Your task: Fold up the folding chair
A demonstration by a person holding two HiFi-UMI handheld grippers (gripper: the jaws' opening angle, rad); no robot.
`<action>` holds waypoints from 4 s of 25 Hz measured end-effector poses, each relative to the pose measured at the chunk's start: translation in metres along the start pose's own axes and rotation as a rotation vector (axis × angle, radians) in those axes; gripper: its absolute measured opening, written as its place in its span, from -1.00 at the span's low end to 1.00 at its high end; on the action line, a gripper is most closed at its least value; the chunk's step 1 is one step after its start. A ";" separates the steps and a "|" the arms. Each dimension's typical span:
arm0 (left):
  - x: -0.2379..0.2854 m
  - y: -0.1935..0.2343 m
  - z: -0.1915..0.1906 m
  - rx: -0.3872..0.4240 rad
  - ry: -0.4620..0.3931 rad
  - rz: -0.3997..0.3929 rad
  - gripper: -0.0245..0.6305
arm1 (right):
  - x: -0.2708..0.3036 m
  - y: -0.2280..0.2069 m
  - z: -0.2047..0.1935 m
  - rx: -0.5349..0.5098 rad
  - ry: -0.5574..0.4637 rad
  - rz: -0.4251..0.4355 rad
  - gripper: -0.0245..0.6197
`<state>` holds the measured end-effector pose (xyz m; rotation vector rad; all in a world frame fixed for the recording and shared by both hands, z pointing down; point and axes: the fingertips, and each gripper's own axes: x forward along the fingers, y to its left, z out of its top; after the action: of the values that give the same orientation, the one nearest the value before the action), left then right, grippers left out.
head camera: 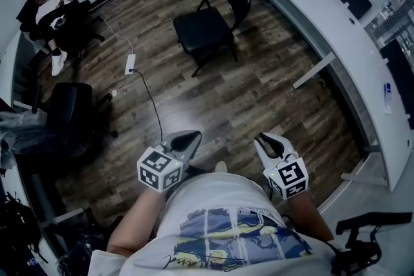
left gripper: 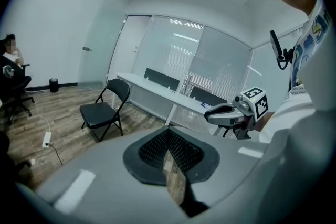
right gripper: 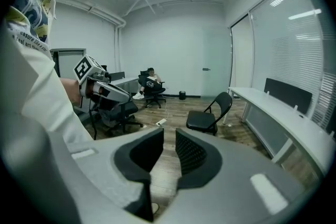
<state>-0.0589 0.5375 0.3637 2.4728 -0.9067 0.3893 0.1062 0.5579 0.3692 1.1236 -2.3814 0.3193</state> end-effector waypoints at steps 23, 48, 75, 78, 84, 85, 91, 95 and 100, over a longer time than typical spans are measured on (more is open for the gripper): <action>0.043 0.016 0.024 0.001 0.012 0.058 -0.89 | 0.010 -0.057 -0.012 0.076 -0.014 -0.011 -0.73; 0.096 0.202 0.119 -0.039 -0.050 0.019 -0.82 | 0.176 -0.132 0.118 0.017 0.030 -0.045 -0.73; 0.124 0.268 0.125 -0.118 -0.036 0.045 -0.81 | 0.243 -0.178 0.149 0.016 0.074 -0.022 -0.73; 0.132 0.273 0.136 -0.117 -0.049 0.060 -0.81 | 0.252 -0.192 0.155 0.017 0.057 -0.003 -0.73; 0.158 0.280 0.160 -0.118 -0.066 0.120 -0.78 | 0.269 -0.233 0.167 0.001 0.039 0.039 -0.73; 0.161 0.279 0.162 -0.118 -0.068 0.129 -0.77 | 0.271 -0.238 0.169 -0.005 0.035 0.045 -0.73; 0.192 0.285 0.189 -0.113 -0.072 0.206 -0.68 | 0.293 -0.287 0.187 -0.038 0.005 0.114 -0.66; 0.215 0.282 0.200 -0.120 -0.062 0.229 -0.66 | 0.301 -0.316 0.193 -0.048 -0.005 0.145 -0.66; 0.233 0.285 0.211 -0.113 -0.046 0.258 -0.63 | 0.308 -0.338 0.190 -0.037 -0.011 0.175 -0.66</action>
<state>-0.0547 0.1136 0.3762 2.2767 -1.2377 0.3572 0.1376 0.0638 0.3675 0.9040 -2.4903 0.3269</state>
